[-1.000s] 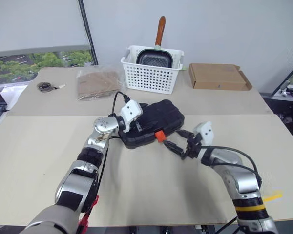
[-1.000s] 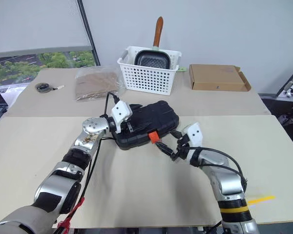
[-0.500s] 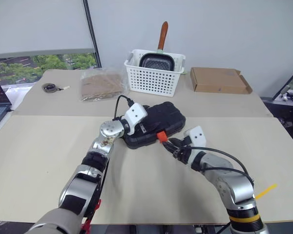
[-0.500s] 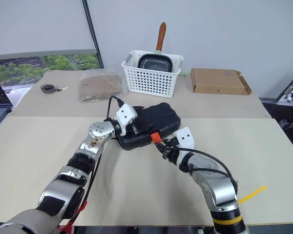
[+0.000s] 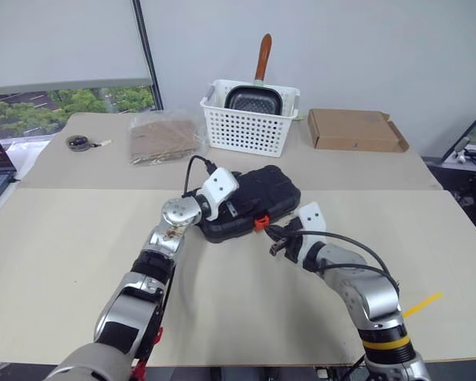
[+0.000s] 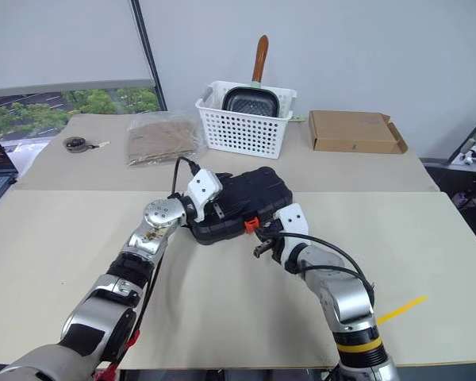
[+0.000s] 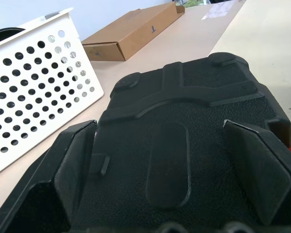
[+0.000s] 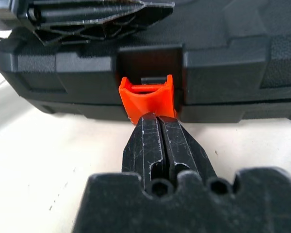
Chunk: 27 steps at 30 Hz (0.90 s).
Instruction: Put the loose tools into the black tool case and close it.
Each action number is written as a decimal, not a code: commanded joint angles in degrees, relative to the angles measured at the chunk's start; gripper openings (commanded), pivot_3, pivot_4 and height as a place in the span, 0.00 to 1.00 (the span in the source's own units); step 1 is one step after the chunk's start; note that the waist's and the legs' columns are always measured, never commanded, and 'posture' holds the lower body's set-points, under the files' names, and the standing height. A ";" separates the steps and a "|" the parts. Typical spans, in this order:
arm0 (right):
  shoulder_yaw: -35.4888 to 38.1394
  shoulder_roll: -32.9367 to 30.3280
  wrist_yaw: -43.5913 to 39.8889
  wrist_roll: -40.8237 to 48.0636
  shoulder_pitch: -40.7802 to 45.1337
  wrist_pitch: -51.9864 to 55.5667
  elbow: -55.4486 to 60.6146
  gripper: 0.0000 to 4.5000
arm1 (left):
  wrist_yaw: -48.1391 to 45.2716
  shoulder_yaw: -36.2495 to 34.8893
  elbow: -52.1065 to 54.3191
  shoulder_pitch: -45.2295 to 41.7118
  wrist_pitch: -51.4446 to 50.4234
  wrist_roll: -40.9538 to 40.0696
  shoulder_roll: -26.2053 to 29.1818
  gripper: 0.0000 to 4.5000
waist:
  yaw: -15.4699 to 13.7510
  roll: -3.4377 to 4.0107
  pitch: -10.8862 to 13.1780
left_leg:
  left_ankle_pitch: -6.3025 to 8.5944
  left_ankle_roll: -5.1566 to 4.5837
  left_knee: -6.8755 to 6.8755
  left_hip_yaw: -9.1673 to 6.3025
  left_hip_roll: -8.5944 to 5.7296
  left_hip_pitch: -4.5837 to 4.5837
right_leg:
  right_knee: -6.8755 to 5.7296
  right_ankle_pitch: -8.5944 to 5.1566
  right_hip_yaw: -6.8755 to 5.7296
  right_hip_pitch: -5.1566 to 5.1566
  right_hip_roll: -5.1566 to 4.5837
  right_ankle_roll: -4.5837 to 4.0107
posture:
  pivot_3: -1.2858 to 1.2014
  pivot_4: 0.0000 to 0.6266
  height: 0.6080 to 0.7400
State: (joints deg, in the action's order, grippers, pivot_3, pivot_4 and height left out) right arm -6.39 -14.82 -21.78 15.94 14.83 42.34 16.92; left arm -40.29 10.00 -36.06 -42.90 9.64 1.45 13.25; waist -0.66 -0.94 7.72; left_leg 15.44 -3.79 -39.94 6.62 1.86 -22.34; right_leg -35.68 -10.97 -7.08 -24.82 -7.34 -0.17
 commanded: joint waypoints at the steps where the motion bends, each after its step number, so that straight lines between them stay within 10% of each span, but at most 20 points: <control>1: -0.12 1.01 0.01 -0.21 2.07 -2.94 0.55 0.01 | -0.29 2.05 -3.13 2.85 -3.31 2.19 0.17 1.00 | 0.00 0.00 0.00 | 0.00 0.00 0.00 0.00 0.00 0.00 | 0.00 0.00 0.00 0.00 0.00 0.00 | 0.52 0.24 0.70; 20: -0.44 1.30 -1.12 -1.19 3.46 -4.77 -1.49 0.01 | -0.09 -0.08 -1.24 3.67 -4.39 -0.46 -0.07 1.00 | 0.23 0.00 0.00 | 0.20 0.37 0.00 0.01 0.07 0.03 | -0.02 0.04 -0.05 -0.10 -0.06 0.06 | 0.52 0.24 0.70; 27: 5.94 -10.20 -14.68 5.84 -1.55 -7.17 5.55 0.01 | -4.00 -9.13 21.98 11.31 -14.24 -14.98 3.20 1.00 | 0.64 0.02 0.07 | 0.05 0.00 0.16 0.04 0.08 -0.32 | 0.19 0.00 -0.02 -0.40 -0.04 0.05 | 0.52 0.24 0.70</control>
State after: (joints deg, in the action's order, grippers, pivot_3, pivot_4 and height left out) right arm -4.17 -23.46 -32.81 19.40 13.41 38.86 20.04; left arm -43.18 3.37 -19.70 -33.26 -0.41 -9.60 14.80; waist -0.02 -0.92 7.79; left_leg 15.50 -3.84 -39.76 6.65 1.98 -22.79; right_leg -35.35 -10.97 -7.11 -25.29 -7.31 -0.12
